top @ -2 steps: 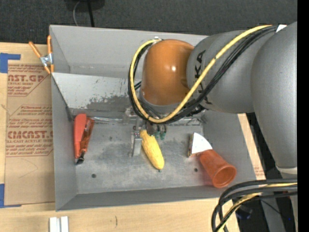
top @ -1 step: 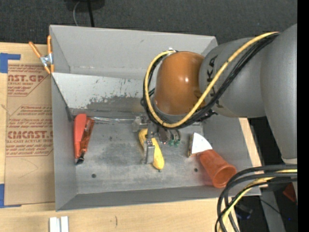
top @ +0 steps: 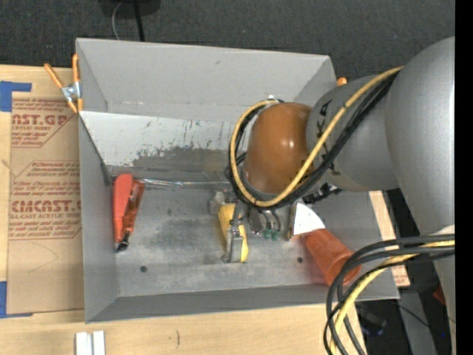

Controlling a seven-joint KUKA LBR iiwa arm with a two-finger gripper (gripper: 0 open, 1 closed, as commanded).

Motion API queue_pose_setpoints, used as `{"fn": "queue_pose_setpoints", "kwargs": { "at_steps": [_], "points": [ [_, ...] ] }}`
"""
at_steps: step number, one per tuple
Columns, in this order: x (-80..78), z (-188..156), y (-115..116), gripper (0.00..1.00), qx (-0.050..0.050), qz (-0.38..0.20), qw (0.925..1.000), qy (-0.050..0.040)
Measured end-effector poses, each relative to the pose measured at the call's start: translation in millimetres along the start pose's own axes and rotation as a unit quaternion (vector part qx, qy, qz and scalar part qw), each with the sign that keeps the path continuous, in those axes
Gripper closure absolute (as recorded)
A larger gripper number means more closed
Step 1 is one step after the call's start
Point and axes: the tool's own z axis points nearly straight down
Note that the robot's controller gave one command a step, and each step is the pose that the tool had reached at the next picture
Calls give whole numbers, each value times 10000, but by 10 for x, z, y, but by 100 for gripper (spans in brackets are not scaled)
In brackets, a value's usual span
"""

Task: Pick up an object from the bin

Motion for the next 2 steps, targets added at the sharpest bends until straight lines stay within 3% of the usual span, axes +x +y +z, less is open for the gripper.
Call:
{"fn": "queue_pose_setpoints", "kwargs": {
  "at_steps": [1, 2],
  "points": [
    [-90, 139, -307, 0, -7, -128, 9999, 45],
    [-351, 270, -715, 0, 1, -532, 9986, -18]
  ]
}}
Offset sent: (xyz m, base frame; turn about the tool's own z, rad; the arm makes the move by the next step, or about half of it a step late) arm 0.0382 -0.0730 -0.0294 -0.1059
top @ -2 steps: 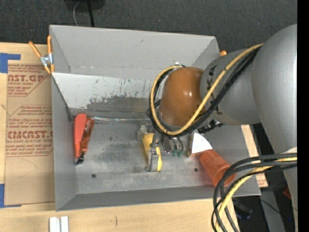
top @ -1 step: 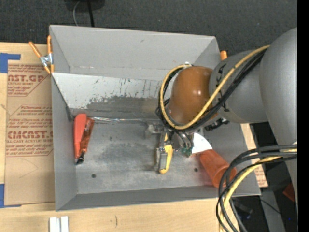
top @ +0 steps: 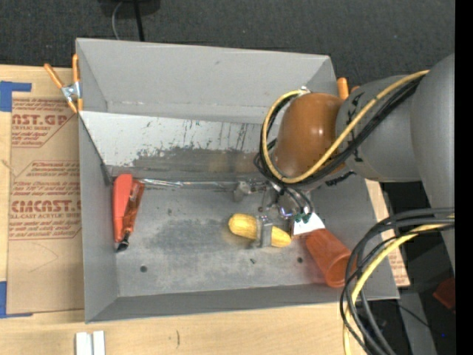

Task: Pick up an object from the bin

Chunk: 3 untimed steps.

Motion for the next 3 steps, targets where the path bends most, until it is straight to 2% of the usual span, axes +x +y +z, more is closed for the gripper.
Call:
{"fn": "queue_pose_setpoints", "kwargs": {
  "at_steps": [1, 2, 3],
  "points": [
    [331, -277, -334, 100, -33, -2820, 9594, 48],
    [330, -274, -326, 100, -40, -2824, 9593, 47],
    [344, -1890, -510, 100, -21, -2767, 9610, 12]
  ]
}}
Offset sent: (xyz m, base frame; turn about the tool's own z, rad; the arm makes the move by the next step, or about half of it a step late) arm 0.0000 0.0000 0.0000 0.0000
